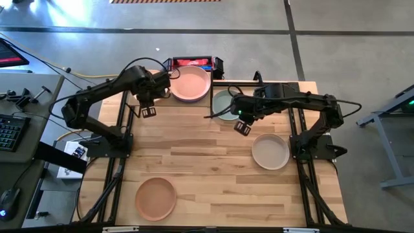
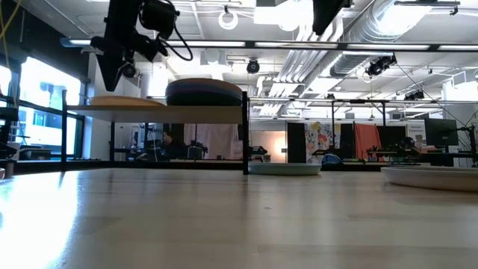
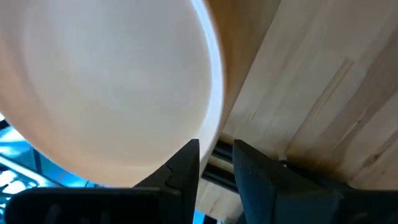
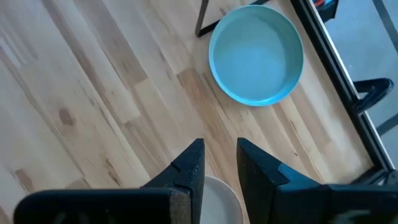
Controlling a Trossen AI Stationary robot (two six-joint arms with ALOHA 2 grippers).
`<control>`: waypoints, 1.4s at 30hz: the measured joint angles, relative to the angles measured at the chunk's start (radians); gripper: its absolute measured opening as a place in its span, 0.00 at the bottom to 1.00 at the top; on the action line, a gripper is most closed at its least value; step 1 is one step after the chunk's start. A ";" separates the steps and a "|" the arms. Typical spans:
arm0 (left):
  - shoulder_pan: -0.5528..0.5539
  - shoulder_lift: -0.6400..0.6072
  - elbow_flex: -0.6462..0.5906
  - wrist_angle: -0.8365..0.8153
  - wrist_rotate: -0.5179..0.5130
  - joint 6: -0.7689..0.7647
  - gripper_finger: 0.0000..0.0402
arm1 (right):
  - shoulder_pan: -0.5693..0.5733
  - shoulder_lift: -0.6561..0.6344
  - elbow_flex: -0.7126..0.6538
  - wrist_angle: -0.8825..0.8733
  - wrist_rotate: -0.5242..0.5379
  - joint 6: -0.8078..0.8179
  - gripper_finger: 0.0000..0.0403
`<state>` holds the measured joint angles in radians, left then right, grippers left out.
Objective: Place and stack plates onto a shelf
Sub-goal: Stack the gray plate on top of the white plate on the shelf
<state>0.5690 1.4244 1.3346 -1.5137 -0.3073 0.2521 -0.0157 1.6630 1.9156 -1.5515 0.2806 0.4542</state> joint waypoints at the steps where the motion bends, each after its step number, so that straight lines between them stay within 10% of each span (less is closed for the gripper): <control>1: 0.000 -0.008 0.000 -0.004 0.000 -0.005 0.22 | 0.003 0.000 0.000 0.000 0.000 0.014 0.18; 26: -0.140 -0.304 0.000 0.280 0.507 -0.222 0.22 | 0.329 0.053 0.000 -0.019 0.005 0.577 0.18; 42: -0.282 -0.299 0.000 0.308 0.531 -0.277 0.22 | 0.451 0.175 0.000 -0.003 -0.026 0.697 0.18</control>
<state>0.2874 1.1252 1.3346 -1.2053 0.2236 -0.0252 0.4356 1.8382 1.9156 -1.5547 0.2545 1.1508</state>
